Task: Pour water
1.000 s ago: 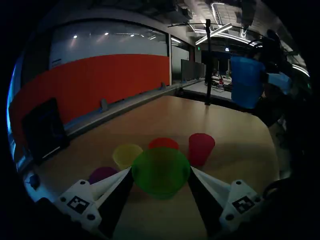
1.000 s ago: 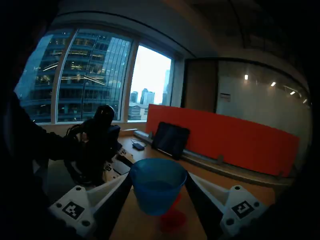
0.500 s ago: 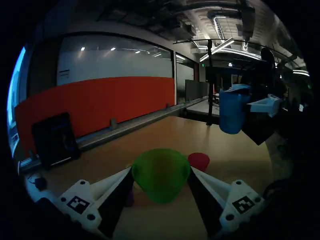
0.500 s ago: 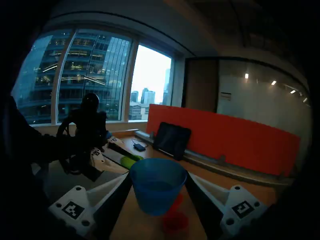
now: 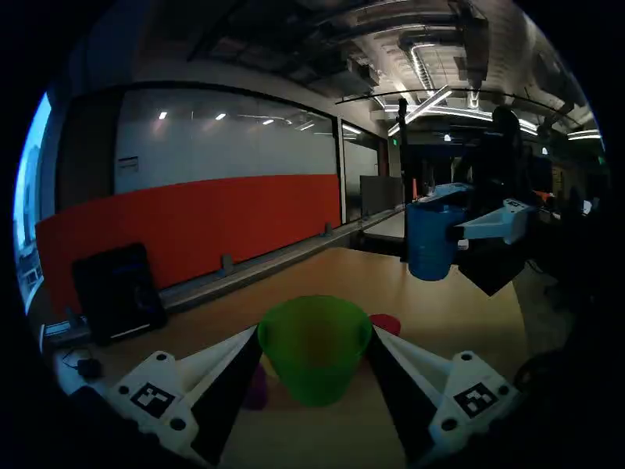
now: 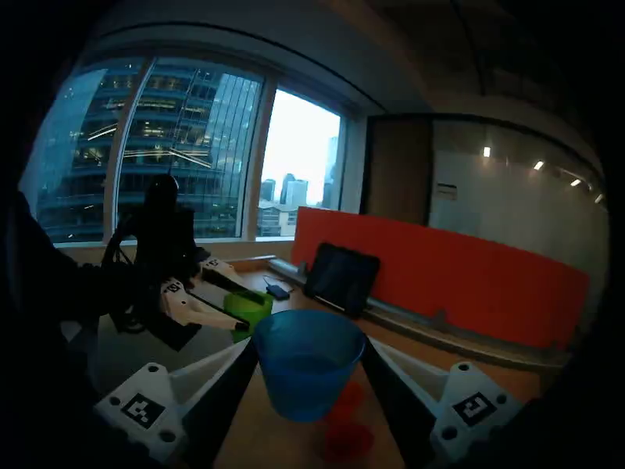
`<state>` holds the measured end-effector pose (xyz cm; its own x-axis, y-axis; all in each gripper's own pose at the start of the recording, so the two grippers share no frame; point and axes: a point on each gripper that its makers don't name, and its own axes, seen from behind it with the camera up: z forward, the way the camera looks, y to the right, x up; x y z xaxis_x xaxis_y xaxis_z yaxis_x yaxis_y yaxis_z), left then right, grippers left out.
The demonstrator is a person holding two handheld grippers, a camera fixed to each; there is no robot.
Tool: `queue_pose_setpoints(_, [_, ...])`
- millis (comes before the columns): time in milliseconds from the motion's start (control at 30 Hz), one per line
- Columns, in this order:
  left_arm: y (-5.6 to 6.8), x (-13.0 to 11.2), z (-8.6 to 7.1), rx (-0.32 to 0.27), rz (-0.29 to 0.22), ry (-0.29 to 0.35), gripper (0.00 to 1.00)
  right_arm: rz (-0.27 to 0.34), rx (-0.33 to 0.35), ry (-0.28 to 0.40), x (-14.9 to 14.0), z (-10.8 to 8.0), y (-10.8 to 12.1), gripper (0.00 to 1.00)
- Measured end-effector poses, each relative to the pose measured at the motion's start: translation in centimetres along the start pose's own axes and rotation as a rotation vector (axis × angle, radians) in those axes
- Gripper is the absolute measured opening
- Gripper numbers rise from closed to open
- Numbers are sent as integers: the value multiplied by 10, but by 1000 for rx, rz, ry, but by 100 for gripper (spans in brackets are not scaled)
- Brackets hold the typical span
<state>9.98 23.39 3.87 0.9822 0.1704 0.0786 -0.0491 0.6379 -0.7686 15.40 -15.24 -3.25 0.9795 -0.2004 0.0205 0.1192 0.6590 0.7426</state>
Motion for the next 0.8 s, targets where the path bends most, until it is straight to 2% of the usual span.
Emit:
queue_pose_setpoints(500, [9, 14, -33, 4, 5, 43, 89, -25, 34, -2, 10, 14, -18, 93])
queue_pose_setpoints(800, [13, 17, -45, 4, 13, 55, 89, -32, 51, 1, 14, 20, -24, 93])
